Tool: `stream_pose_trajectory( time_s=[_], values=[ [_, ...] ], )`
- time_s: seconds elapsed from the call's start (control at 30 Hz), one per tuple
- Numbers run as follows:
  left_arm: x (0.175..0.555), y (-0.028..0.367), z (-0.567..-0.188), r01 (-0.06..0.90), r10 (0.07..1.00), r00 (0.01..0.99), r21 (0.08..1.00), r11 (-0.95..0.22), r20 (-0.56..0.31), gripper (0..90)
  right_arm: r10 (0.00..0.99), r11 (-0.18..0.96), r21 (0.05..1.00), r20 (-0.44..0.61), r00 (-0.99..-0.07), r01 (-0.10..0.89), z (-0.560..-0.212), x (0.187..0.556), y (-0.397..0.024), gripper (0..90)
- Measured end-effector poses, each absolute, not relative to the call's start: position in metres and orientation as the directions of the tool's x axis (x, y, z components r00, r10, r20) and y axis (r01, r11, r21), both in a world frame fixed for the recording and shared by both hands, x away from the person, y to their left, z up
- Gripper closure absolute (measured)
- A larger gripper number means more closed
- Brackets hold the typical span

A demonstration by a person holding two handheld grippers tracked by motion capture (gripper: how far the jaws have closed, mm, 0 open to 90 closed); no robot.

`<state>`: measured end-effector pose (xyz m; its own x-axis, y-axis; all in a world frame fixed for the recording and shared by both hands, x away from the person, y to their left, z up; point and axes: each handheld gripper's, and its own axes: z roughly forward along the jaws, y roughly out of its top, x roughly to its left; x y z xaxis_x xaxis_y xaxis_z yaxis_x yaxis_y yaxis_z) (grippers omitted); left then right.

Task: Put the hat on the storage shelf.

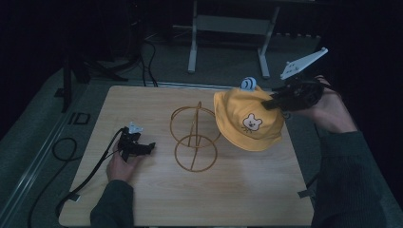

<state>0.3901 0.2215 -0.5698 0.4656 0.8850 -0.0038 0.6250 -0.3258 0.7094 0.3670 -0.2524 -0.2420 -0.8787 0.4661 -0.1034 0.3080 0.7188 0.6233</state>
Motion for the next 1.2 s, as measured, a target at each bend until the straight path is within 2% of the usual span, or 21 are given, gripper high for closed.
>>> stream_pose_trajectory(
  time_s=[1.2],
  values=[
    [0.39, 0.222, -0.57, 0.624, 0.885, 0.466, 0.71, -0.326, -0.003, 13.5, 0.403, 0.74, 0.63, -0.136, -0.905, 0.235, -0.224, 0.371, -0.21, 76.9]
  ],
)
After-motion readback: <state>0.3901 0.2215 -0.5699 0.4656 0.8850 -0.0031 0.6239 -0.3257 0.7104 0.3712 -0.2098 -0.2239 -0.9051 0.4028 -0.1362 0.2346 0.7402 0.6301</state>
